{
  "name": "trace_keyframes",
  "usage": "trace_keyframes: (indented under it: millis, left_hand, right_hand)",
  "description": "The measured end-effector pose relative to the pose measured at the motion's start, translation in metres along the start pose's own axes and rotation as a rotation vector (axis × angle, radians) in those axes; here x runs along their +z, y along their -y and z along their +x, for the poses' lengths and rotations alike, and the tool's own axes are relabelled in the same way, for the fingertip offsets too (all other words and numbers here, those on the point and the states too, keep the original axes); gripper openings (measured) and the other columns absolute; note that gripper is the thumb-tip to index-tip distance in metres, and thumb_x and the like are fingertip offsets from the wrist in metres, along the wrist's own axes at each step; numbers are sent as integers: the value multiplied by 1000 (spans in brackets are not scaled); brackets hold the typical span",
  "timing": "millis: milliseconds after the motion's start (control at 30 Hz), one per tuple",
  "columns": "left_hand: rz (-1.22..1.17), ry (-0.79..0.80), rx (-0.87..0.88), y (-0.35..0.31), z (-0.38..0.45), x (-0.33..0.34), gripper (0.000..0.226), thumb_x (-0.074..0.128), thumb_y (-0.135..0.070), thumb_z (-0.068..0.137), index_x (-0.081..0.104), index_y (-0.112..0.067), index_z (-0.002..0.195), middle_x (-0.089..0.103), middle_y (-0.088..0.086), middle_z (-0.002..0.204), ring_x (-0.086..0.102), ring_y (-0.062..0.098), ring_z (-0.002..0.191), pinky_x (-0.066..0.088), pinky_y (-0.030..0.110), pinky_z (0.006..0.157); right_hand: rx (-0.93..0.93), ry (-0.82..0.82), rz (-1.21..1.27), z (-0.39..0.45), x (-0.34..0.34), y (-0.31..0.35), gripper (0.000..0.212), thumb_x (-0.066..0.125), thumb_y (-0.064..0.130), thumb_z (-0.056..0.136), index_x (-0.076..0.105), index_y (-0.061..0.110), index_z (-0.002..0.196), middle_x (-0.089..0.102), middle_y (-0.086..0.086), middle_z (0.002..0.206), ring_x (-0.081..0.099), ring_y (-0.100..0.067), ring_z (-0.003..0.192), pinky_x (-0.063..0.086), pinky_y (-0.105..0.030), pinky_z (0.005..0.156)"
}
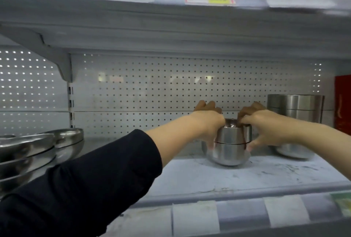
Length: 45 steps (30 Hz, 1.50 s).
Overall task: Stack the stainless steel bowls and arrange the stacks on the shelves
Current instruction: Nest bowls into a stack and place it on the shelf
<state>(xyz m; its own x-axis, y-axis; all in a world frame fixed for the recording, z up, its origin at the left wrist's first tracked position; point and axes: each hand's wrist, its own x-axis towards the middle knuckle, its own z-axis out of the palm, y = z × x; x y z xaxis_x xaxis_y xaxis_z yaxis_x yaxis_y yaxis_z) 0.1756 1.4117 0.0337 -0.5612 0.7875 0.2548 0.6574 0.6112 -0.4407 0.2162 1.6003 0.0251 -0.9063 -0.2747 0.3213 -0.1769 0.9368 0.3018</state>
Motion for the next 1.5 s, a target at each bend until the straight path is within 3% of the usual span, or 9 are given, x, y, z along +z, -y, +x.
trace_keyframes:
  millis: [100,200,300,500,667,867,933,1100,1500]
  left_hand:
    - [-20,-49,-63,28,-44,-12,61,78,-46,64,59,-25,118,46,-5,101,33,21,112,21,40,98]
    - [-49,-74,-188,69,-115,-24,72,73,-57,62,53,-31,126,43,-11,102,33,15,107,22,39,97]
    - [-19,-49,-312,116,-201,-31,75,70,-66,54,53,-38,122,42,-12,109,27,11,104,20,31,85]
    - [-19,142,-505,185,-336,-13,83,62,-80,42,48,-47,117,34,-19,108,22,3,101,22,29,87]
    - [10,176,-441,216,-366,23,67,66,-75,48,53,-42,105,40,-17,108,26,7,101,23,28,81]
    - [-5,91,-279,233,-367,46,62,72,-64,56,61,-28,105,45,-12,108,26,8,98,22,29,79]
    - [-12,51,-238,237,-367,48,59,72,-64,56,63,-27,101,47,-12,107,28,9,99,25,29,85]
    - [-9,-7,-146,250,-372,48,49,72,-66,53,63,-29,85,47,-15,98,27,5,94,17,25,75]
    - [122,62,-181,278,-393,51,48,69,-66,56,61,-30,87,43,-15,106,22,6,95,14,26,74]
  right_hand:
    - [-60,-66,103,8,-21,24,70,73,60,62,44,46,124,43,21,122,33,-3,107,34,-22,89]
    - [-188,-114,227,20,-44,80,58,64,71,57,34,65,106,32,37,110,25,1,108,28,-23,89]
    - [-367,-138,360,36,-53,152,65,61,72,54,35,61,113,33,33,113,22,3,108,26,-25,93]
    - [-541,-192,483,82,-56,276,85,77,49,68,27,46,137,30,16,133,15,9,109,16,-24,99]
    - [-508,-165,435,114,-51,337,82,80,45,67,33,40,134,33,12,126,20,-5,111,25,-24,93]
    - [-370,-60,449,121,-35,356,75,78,50,65,34,44,126,35,22,114,24,-4,115,35,-29,98]
    - [-329,-58,502,119,-33,360,67,80,48,63,37,49,115,37,30,106,29,-1,108,36,-22,88]
    - [-267,-65,592,119,-35,376,57,80,46,62,44,46,105,42,24,103,35,3,101,38,-21,84]
    - [-349,-141,558,144,-40,407,60,80,51,60,46,37,108,46,24,99,32,-4,100,40,-20,81]
